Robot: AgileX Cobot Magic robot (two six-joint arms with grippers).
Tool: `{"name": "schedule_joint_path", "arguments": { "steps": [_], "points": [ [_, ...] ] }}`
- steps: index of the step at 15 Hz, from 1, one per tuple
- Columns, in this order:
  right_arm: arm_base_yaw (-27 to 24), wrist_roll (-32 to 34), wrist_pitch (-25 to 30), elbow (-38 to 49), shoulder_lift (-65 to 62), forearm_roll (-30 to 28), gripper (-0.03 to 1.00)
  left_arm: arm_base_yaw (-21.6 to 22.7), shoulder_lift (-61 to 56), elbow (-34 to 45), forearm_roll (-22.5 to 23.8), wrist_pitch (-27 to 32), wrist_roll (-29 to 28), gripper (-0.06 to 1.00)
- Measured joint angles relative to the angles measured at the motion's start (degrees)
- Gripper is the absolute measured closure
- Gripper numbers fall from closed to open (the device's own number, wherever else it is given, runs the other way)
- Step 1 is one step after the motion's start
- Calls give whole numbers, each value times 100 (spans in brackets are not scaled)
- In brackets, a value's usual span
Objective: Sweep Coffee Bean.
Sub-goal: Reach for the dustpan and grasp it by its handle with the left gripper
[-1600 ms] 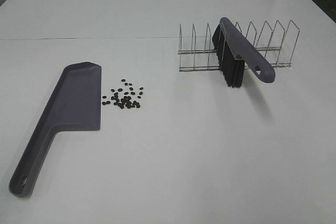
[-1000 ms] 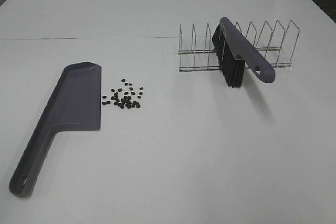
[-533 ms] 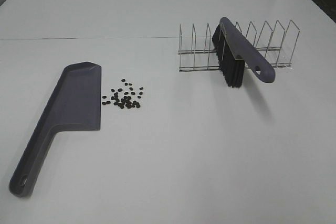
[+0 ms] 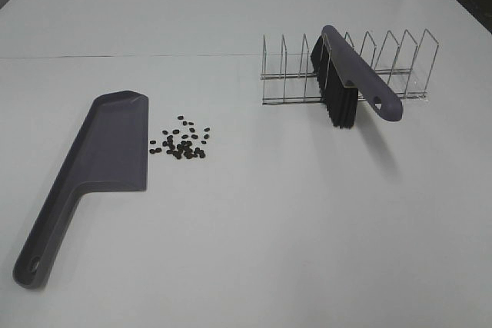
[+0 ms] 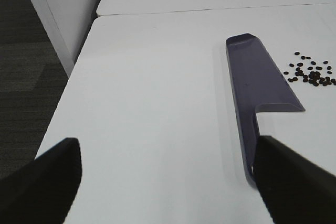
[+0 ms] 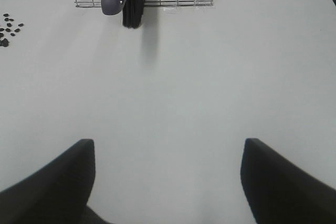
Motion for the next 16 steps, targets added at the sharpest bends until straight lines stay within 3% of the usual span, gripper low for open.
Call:
{"name": "schedule_joint_path", "arguments": {
  "steps": [16],
  "points": [
    [0,6,0,0,0,0,24,0,0,-29,0,-23,0,13]
  ]
}}
